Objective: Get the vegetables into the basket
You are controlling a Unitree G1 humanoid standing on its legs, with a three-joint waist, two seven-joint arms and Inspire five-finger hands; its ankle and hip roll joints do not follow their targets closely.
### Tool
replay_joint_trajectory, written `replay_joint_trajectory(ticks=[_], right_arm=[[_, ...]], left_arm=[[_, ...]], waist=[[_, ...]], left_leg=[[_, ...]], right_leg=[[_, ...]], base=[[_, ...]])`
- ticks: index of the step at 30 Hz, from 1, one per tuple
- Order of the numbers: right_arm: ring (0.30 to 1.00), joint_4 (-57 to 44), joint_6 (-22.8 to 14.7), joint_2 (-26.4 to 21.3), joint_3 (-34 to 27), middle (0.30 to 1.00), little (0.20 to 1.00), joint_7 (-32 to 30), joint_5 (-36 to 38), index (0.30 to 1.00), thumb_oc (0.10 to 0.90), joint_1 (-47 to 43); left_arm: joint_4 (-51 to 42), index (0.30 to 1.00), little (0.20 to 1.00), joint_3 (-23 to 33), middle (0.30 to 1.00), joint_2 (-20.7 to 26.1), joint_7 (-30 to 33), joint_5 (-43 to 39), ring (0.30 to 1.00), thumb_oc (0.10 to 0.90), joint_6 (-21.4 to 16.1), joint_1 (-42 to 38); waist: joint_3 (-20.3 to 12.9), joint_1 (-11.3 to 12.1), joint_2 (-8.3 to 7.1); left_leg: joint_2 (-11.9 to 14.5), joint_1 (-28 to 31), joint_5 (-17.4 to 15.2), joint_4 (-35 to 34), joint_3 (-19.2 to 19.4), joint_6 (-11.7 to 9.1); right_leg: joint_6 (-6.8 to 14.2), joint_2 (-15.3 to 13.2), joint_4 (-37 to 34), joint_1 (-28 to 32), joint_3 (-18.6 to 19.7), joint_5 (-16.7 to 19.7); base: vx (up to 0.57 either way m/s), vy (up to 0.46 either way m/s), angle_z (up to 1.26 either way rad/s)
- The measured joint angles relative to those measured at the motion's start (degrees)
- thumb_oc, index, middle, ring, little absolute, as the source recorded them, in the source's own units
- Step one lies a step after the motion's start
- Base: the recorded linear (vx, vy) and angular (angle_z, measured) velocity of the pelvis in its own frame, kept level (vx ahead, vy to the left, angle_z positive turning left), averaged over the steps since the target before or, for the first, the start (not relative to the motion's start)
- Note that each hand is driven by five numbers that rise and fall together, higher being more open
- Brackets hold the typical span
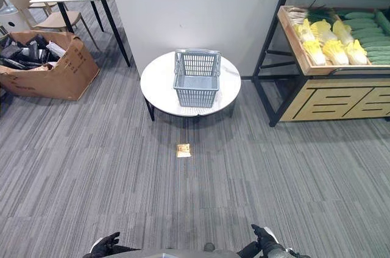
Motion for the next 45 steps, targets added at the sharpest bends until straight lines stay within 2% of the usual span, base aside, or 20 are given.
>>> replay_joint_trajectory(ticks=[8, 11, 13, 17, 20, 24, 25, 26, 27, 31, 33, 34, 35, 37, 38, 39, 41, 42, 43, 45], right_arm=[[1.000, 0.2, 0.0, -0.2, 0.0, 1.000, 1.000, 0.0, 1.6, 1.000, 0.900, -2.6], [1.000, 0.8, -0.1, -0.2, 0.0, 1.000, 1.000, 0.1, 1.7, 1.000, 0.900, -4.2], [1.000, 1.8, 0.1, -1.2, 0.1, 1.000, 1.000, -0.1, 1.7, 1.000, 0.900, -4.8], [1.000, 1.9, 0.2, -1.8, 0.1, 1.000, 1.000, -0.4, 2.0, 1.000, 0.900, -5.5], [1.000, 1.9, 0.3, -2.6, 0.0, 1.000, 1.000, -0.8, 2.0, 1.000, 0.900, -6.1], [1.000, 2.4, 0.3, -2.7, -1.3, 1.000, 1.000, -0.7, 2.0, 1.000, 0.900, -5.8], [1.000, 2.6, -0.3, -3.2, -1.3, 1.000, 1.000, -0.7, 2.0, 1.000, 0.900, -4.5], [1.000, 2.7, -0.3, -2.7, -1.2, 1.000, 1.000, -0.7, 2.0, 1.000, 0.900, -4.4], [1.000, 2.7, -0.2, -2.7, -1.2, 1.000, 1.000, -0.3, 2.0, 1.000, 0.900, -4.3], [1.000, 1.2, -0.1, -0.3, -2.1, 1.000, 1.000, 0.3, 2.0, 1.000, 0.900, -2.6], [1.000, 1.0, 0.1, -0.5, -1.7, 1.000, 1.000, 0.0, 2.0, 1.000, 0.900, -3.3], [1.000, 0.3, 0.3, -1.3, -1.7, 1.000, 1.000, 0.0, 2.0, 1.000, 0.900, -4.1], [1.000, -1.4, 0.7, -1.8, -0.7, 1.000, 1.000, -0.3, 1.9, 1.000, 0.900, -3.8], [1.000, -3.4, 0.6, -3.2, 1.6, 1.000, 1.000, -0.3, 1.9, 1.000, 0.900, -4.2], [1.000, -3.8, 0.5, -3.4, 1.8, 1.000, 1.000, -0.3, 1.9, 1.000, 0.900, -4.7], [1.000, -3.8, 0.4, -3.4, 1.8, 1.000, 1.000, -0.3, 2.2, 1.000, 0.900, -4.4], [1.000, -3.7, 0.7, -2.4, 1.8, 1.000, 1.000, 0.0, 2.3, 1.000, 0.900, -4.3], [1.000, -3.7, 0.7, -2.2, 1.6, 1.000, 1.000, 0.0, 2.3, 1.000, 0.900, -4.3], [1.000, -3.7, 0.7, -2.2, 1.4, 1.000, 1.000, -0.1, 2.6, 1.000, 0.900, -4.4], [1.000, -3.7, 0.7, -2.0, 1.1, 1.000, 1.000, 0.0, 3.2, 1.000, 0.900, -4.4]], left_arm=[[1.0, 1.000, 1.000, 0.0, 1.000, 0.2, 0.0, -1.1, 1.000, 0.900, 0.4, -3.7], [0.8, 1.000, 1.000, 0.6, 1.000, 1.1, -0.1, -2.2, 1.000, 0.900, -0.2, -5.9], [-0.3, 1.000, 1.000, 0.2, 1.000, 1.0, -0.4, -3.3, 1.000, 0.900, -0.5, -7.5], [0.0, 1.000, 1.000, -0.4, 1.000, 0.8, -0.1, -3.5, 1.000, 0.900, -0.4, -8.6], [-0.2, 1.000, 1.000, -0.7, 1.000, 0.7, 0.0, -4.5, 1.000, 0.900, -1.0, -8.6], [-0.1, 1.000, 1.000, -0.7, 1.000, 0.2, -0.1, -4.3, 1.000, 0.900, -1.3, -7.8], [0.6, 1.000, 1.000, -1.1, 1.000, -0.4, -0.5, -3.3, 1.000, 0.900, -1.0, -6.9], [0.6, 1.000, 1.000, -1.3, 1.000, -0.2, -0.5, -2.8, 1.000, 0.900, -0.8, -7.0], [0.5, 1.000, 1.000, -1.8, 1.000, 0.0, -0.5, -2.0, 1.000, 0.900, -0.4, -7.0], [0.6, 1.000, 1.000, -3.0, 1.000, 1.5, -0.6, -0.9, 1.000, 0.900, -0.1, -6.5], [0.6, 1.000, 1.000, -3.6, 1.000, 1.9, -0.9, -0.8, 1.000, 0.900, 0.2, -6.5], [0.7, 1.000, 1.000, -3.9, 1.000, 2.3, -1.3, -0.8, 1.000, 0.900, 0.5, -6.1], [0.5, 1.000, 1.000, -3.9, 1.000, 2.2, -1.4, -0.8, 1.000, 0.900, 0.7, -5.7], [0.2, 1.000, 1.000, -4.0, 1.000, 2.3, -1.3, -0.8, 1.000, 0.900, 0.8, -4.7], [0.8, 1.000, 1.000, -4.0, 1.000, 2.3, -1.3, -0.9, 1.000, 0.900, 0.9, -4.8], [1.5, 1.000, 1.000, -3.9, 1.000, 2.4, -1.2, -0.9, 1.000, 0.900, 1.2, -5.0], [1.9, 1.000, 1.000, -3.8, 1.000, 2.2, -1.2, -1.0, 1.000, 0.900, 1.0, -5.0], [2.0, 1.000, 1.000, -3.8, 1.000, 2.0, -1.2, -1.0, 1.000, 0.900, 1.0, -4.9], [1.9, 1.000, 1.000, -3.8, 1.000, 2.0, -1.1, -1.0, 1.000, 0.900, 1.0, -4.9], [1.9, 1.000, 1.000, -3.1, 1.000, 2.0, -1.0, -1.0, 1.000, 0.900, 0.9, -3.9]], waist=[[3.4, -0.5, -0.41], [5.9, 0.3, -2.01], [6.4, 1.1, -1.95], [7.0, 0.7, -1.31], [7.8, 1.8, -0.20], [7.7, 2.1, 0.47], [6.0, 2.0, 0.79], [5.3, 1.9, -0.41], [5.2, 1.7, -0.45], [3.6, 1.7, -1.60], [3.4, 2.0, -1.68], [3.6, 1.6, -1.38], [3.8, 1.7, -0.61], [4.0, 1.8, -0.56], [4.2, 1.9, -0.28], [4.4, 1.1, -0.38], [4.3, 0.3, -0.77], [4.1, -0.3, -1.23], [4.4, -0.7, -1.42], [4.7, -0.9, -1.71]], left_leg=[[1.0, -6.7, -0.7, 9.1, -0.1, -1.7], [0.9, -13.9, 0.0, 24.3, -2.2, -4.3], [1.0, -20.2, 0.0, 32.1, -8.1, -6.0], [5.4, -21.6, 3.1, 13.6, -9.5, -5.8], [8.4, -21.0, 7.7, 3.3, -11.9, -7.4], [9.2, -18.1, 9.3, 1.4, -11.2, -6.8], [8.4, -16.3, 10.6, 2.2, -9.1, -7.9], [6.4, -15.7, 9.3, 2.6, -7.6, -6.9], [5.4, -14.5, 10.5, 2.0, -6.1, -4.9], [0.9, -11.9, 6.2, 2.9, -2.8, -0.3], [-0.3, -11.4, 4.9, 3.1, -1.2, 0.8], [-1.1, -8.8, 3.9, 2.5, -0.8, 2.3], [-1.4, -6.3, 1.7, 2.3, -1.2, 4.6], [-1.4, -4.6, 0.1, 1.5, -0.2, 4.4], [-1.5, -4.0, 0.0, 0.7, 0.0, 4.1], [-1.9, -3.6, 0.9, 0.3, -0.1, 2.3], [-3.0, -3.0, -0.4, 0.3, -0.7, 0.4], [-3.8, -2.3, -1.3, 0.2, -2.0, -0.1], [-3.8, -1.5, -1.2, 0.2, -2.4, 0.9], [-3.9, -0.2, -2.4, 0.2, -3.6, 0.0]], right_leg=[[-1.5, 0.1, 2.9, -4.0, 1.0, -1.1], [-2.7, -1.2, 4.7, -4.4, 1.8, -2.0], [-3.3, -1.2, 5.5, -4.8, 2.2, -2.1], [-3.8, -0.7, 4.8, -4.5, 2.8, -2.0], [-2.6, 0.0, 3.6, -2.3, 5.6, -2.9], [-0.1, -1.3, 2.6, 2.8, 8.1, -5.6], [2.0, -3.5, 3.0, 4.5, 9.8, -7.7], [2.4, -5.7, 5.5, 3.8, 9.8, -8.2], [2.7, -6.8, 9.1, 2.6, 9.1, -8.3], [4.5, -11.0, 28.0, -6.4, 8.0, -7.9], [7.4, -12.5, 35.6, -10.6, 8.2, -4.3], [7.5, -13.8, 43.8, -14.5, 7.2, 1.3], [6.6, -14.5, 47.2, -15.7, 4.4, -0.7], [5.2, -14.4, 45.0, -18.9, -0.2, -3.9], [4.8, -14.0, 40.7, -19.9, -3.1, -4.9], [5.5, -13.1, 30.5, -21.3, -6.6, -4.9], [7.4, -13.0, 16.3, -21.4, -7.3, -1.5], [7.7, -13.3, 5.9, -21.5, -5.8, 3.5], [7.2, -13.4, 4.2, -21.9, -5.8, 5.5], [7.4, -13.4, 4.0, -21.4, -4.5, 8.9]], base=[[0.06, -0.093, -0.05], [0.09, -0.014, -0.06], [0.18, 0.096, -0.09], [0.21, 0.171, -0.07], [0.34, 0.270, -0.39], [0.35, 0.352, -0.53], [0.26, 0.319, -0.69], [0.28, 0.411, -0.68], [0.12, 0.211, -0.35], [0.13, 0.311, -0.28], [0.20, 0.368, -0.26], [0.35, 0.376, -0.21], [0.35, 0.245, -0.27], [0.19, 0.023, -0.34], [0.26, -0.094, -0.09], [0.36, -0.133, 0.12], [0.35, -0.148, 0.30], [0.34, -0.155, 0.37], [0.38, -0.216, 0.42], [0.24, -0.173, 0.30]])
